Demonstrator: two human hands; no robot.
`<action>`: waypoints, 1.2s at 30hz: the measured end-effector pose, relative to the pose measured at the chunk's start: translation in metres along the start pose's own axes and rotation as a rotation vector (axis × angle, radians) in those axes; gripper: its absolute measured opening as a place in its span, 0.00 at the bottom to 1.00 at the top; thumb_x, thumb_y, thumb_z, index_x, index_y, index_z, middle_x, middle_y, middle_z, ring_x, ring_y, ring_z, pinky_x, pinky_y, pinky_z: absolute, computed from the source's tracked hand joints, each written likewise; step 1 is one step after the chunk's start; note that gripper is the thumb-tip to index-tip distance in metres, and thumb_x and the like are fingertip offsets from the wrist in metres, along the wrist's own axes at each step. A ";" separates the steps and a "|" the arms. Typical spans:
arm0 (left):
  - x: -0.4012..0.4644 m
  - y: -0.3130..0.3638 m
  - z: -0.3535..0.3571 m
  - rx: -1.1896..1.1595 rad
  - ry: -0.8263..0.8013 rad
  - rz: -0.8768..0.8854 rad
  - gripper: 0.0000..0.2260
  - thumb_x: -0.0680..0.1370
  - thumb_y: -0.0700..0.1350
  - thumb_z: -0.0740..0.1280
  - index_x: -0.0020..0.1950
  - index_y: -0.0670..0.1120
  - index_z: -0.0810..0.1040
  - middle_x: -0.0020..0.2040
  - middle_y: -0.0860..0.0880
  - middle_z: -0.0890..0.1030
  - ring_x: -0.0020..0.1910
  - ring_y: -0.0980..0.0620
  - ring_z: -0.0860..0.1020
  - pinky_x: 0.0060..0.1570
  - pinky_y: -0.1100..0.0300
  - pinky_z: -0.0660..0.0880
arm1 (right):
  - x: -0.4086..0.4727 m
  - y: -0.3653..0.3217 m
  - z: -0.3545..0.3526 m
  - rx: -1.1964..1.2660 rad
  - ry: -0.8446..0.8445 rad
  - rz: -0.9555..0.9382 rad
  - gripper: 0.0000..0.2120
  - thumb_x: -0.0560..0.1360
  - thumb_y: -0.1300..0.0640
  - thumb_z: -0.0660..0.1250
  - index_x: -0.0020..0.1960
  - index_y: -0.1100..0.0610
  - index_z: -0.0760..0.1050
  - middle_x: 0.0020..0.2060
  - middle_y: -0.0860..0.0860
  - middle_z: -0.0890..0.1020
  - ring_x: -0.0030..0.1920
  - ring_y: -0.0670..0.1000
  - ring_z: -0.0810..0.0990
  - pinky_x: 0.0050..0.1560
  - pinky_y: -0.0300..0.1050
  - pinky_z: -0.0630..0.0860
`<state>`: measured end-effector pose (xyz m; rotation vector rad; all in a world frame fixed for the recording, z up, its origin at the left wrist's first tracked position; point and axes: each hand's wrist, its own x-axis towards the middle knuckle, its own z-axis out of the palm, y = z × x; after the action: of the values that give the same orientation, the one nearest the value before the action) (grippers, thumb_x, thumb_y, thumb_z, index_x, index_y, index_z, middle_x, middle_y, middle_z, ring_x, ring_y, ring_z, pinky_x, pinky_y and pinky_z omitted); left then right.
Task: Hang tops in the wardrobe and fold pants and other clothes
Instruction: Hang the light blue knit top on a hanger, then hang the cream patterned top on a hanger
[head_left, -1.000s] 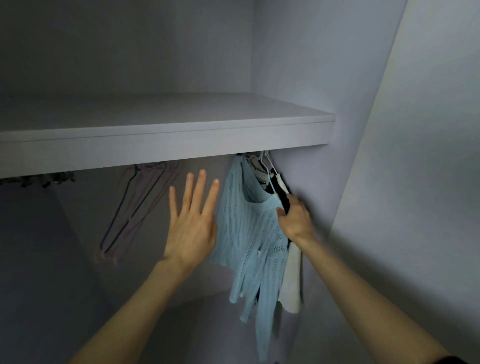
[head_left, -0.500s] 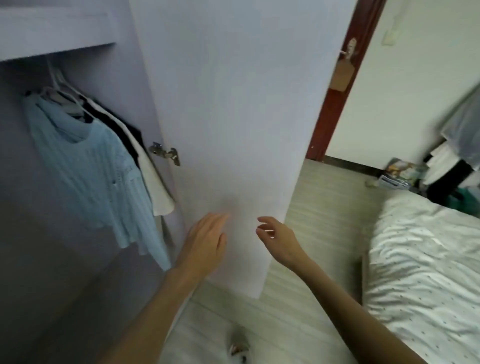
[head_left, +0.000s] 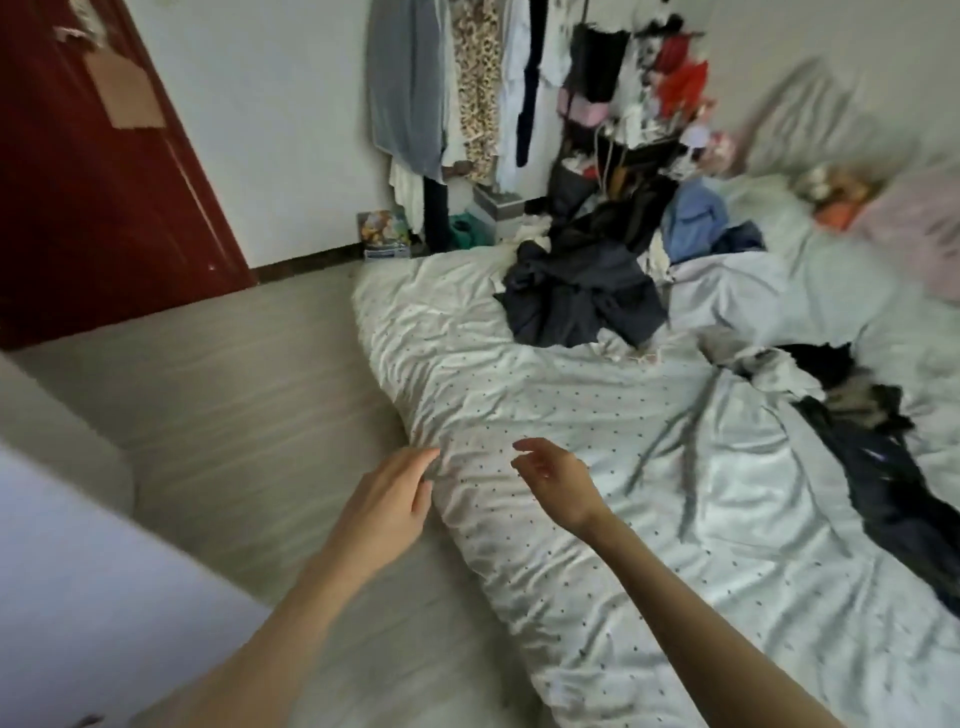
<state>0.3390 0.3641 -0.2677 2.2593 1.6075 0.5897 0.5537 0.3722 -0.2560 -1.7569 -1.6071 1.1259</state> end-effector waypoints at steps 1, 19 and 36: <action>0.015 0.018 0.016 -0.018 -0.035 0.040 0.17 0.78 0.38 0.63 0.67 0.41 0.73 0.64 0.44 0.76 0.63 0.46 0.74 0.63 0.56 0.67 | -0.002 0.018 -0.022 0.006 0.040 0.036 0.13 0.79 0.59 0.61 0.63 0.57 0.74 0.52 0.54 0.82 0.53 0.52 0.80 0.46 0.32 0.70; 0.206 0.250 0.305 -0.009 -0.579 0.219 0.21 0.82 0.42 0.54 0.75 0.44 0.60 0.74 0.50 0.62 0.73 0.55 0.59 0.69 0.60 0.59 | 0.048 0.324 -0.293 -0.127 0.316 0.489 0.18 0.80 0.56 0.60 0.68 0.58 0.68 0.62 0.56 0.76 0.63 0.55 0.73 0.61 0.45 0.68; 0.301 0.279 0.407 0.005 -0.623 0.205 0.23 0.82 0.44 0.56 0.76 0.47 0.56 0.76 0.50 0.56 0.74 0.53 0.57 0.70 0.60 0.60 | 0.236 0.424 -0.382 -0.490 0.586 0.471 0.10 0.77 0.59 0.58 0.46 0.60 0.78 0.48 0.53 0.79 0.54 0.55 0.74 0.65 0.56 0.59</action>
<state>0.8552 0.5537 -0.4437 2.3043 1.0787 -0.0866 1.0973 0.5896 -0.4540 -2.5702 -1.1861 0.3095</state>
